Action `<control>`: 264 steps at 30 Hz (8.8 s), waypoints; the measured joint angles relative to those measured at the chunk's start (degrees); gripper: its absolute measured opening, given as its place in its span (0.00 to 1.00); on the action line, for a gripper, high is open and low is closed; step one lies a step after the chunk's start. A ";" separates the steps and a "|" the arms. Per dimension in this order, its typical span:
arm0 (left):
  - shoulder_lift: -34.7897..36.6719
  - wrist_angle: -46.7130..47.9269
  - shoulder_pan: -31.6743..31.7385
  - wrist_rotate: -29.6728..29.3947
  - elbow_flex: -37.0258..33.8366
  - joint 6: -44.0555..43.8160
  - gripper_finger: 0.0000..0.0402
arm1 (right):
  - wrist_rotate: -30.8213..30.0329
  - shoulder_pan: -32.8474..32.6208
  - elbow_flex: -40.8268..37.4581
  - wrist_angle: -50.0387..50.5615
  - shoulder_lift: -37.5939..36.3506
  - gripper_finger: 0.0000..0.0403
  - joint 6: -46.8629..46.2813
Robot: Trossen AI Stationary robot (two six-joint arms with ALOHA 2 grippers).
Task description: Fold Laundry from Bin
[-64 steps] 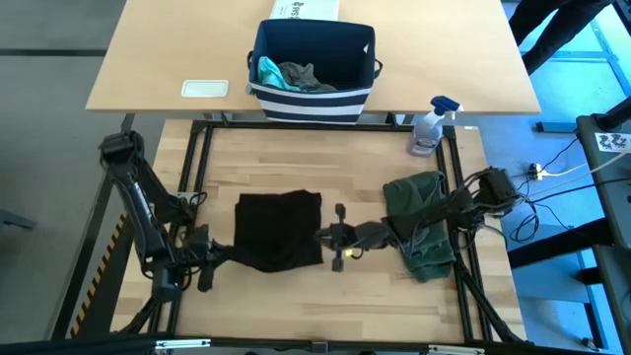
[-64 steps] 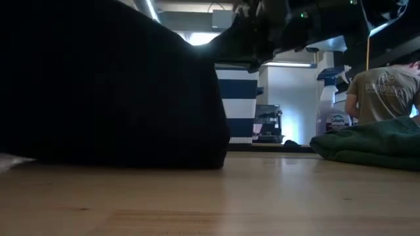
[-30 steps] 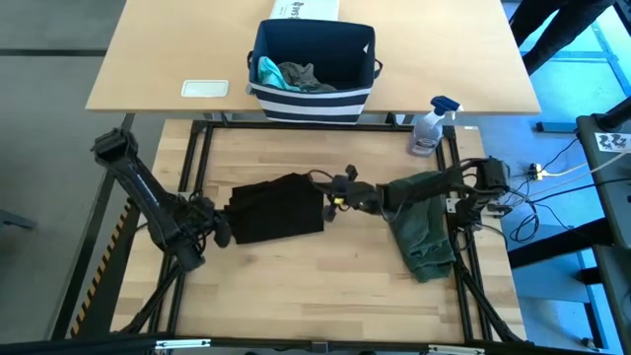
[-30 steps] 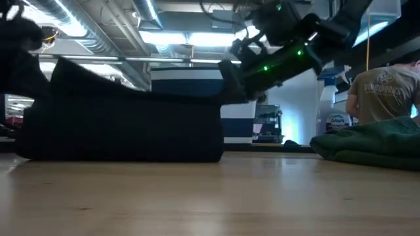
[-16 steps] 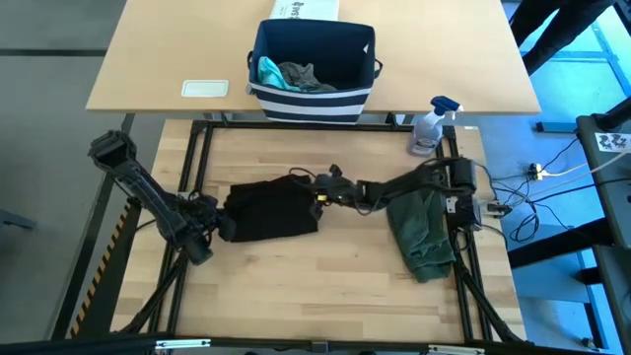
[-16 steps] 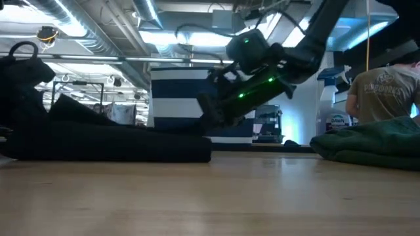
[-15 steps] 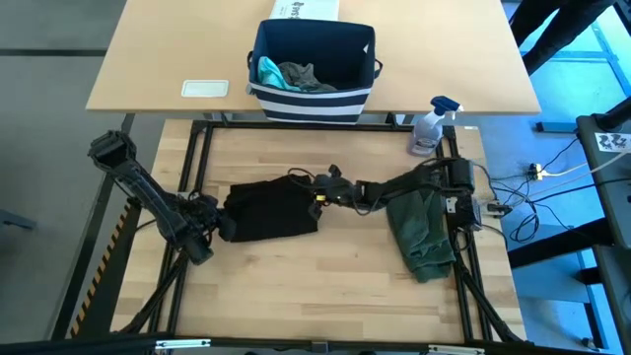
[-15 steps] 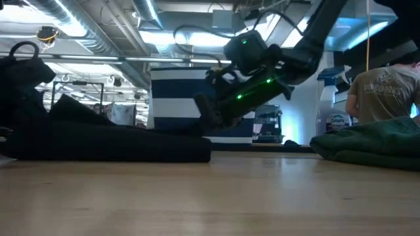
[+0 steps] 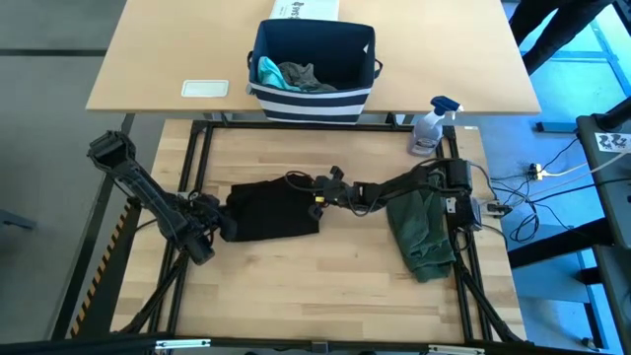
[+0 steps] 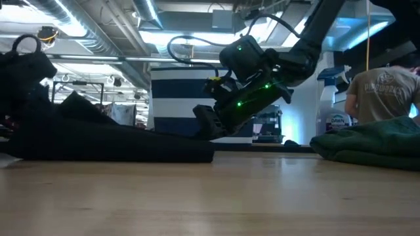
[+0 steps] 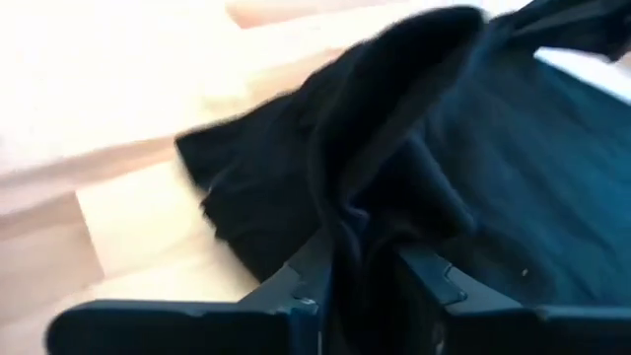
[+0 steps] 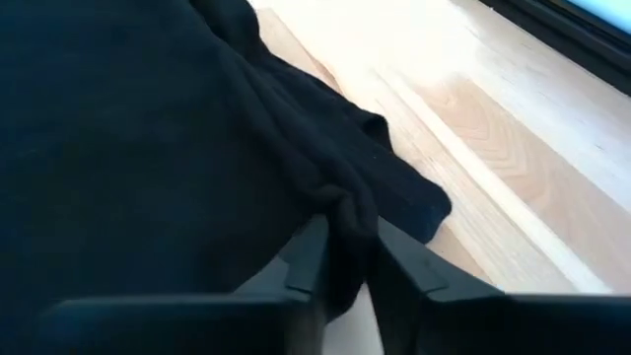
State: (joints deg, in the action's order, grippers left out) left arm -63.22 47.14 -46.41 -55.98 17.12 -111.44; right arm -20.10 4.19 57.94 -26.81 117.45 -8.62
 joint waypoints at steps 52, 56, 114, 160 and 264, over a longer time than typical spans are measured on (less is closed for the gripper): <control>-7.89 -27.46 16.96 21.58 18.56 94.82 0.23 | -4.46 -1.57 -0.03 10.17 -13.32 0.39 9.37; -9.30 -27.06 19.56 23.64 18.56 97.89 0.28 | -4.89 -1.53 -0.03 10.03 -14.71 0.39 11.91; -33.95 -24.23 24.15 11.41 23.44 99.42 0.51 | -7.39 -1.55 2.18 12.96 -15.73 0.39 17.92; -26.88 -21.75 35.27 32.20 34.99 101.46 0.09 | -11.02 -18.01 2.18 13.07 -8.90 0.90 25.62; -26.91 -32.30 17.95 9.45 31.96 81.07 0.86 | -2.29 -11.93 10.53 29.92 -8.22 0.04 21.88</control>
State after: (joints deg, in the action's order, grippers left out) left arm -90.13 14.84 -28.45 -46.52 49.08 -30.37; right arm -22.39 -7.75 68.47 3.11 109.23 13.26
